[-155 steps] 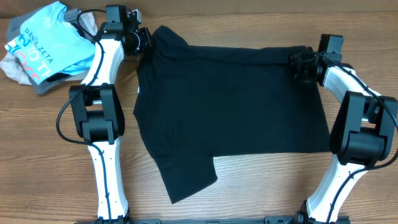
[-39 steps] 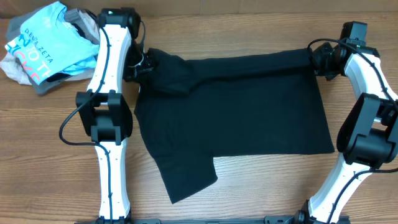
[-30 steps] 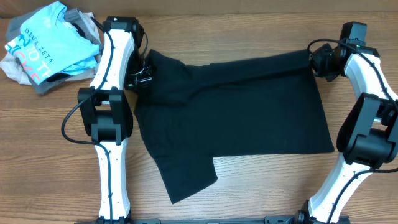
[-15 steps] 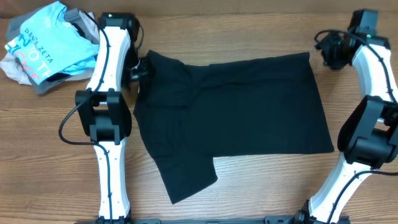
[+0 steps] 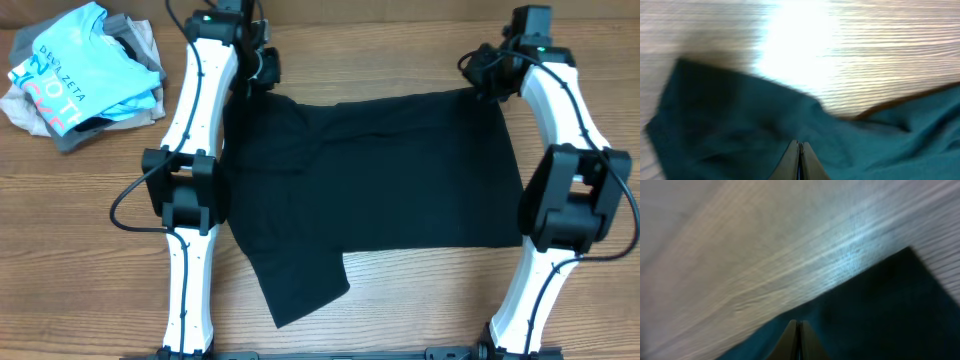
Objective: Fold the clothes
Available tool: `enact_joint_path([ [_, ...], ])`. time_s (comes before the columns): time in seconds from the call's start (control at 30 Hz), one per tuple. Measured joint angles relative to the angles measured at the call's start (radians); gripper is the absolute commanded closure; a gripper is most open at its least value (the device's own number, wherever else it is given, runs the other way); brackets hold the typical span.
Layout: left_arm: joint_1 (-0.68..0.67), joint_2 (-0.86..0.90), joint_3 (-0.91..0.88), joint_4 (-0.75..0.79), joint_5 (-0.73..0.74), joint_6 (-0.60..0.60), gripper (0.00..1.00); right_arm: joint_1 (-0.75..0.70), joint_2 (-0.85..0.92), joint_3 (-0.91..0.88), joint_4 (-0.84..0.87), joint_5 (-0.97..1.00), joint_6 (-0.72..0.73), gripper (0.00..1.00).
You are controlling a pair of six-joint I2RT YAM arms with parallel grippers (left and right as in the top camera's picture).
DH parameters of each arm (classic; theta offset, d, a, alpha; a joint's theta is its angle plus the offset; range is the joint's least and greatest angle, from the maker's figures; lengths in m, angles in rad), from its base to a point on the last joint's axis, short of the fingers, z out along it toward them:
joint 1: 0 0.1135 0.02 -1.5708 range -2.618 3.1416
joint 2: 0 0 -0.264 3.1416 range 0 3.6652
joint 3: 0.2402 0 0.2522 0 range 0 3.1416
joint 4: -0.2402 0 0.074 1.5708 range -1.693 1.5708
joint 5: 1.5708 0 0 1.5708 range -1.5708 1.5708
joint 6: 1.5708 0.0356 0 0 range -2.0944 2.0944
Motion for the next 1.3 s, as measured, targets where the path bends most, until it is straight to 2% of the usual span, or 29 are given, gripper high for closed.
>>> enact_joint_path([
  [0.37, 0.004, 0.000, -0.114, 0.138, -0.010, -0.001, 0.96, -0.009, 0.072, 0.000, -0.007, 0.001, -0.008, 0.96],
  [0.87, 0.056, 0.000, -0.224, 0.173, -0.059, -0.010, 0.96, -0.009, 0.072, -0.028, -0.024, 0.027, -0.008, 0.96],
  [1.3, 0.077, 0.001, -0.293, 0.290, -0.258, -0.031, 0.95, -0.009, 0.095, -0.027, -0.069, 0.089, -0.011, 0.96],
])
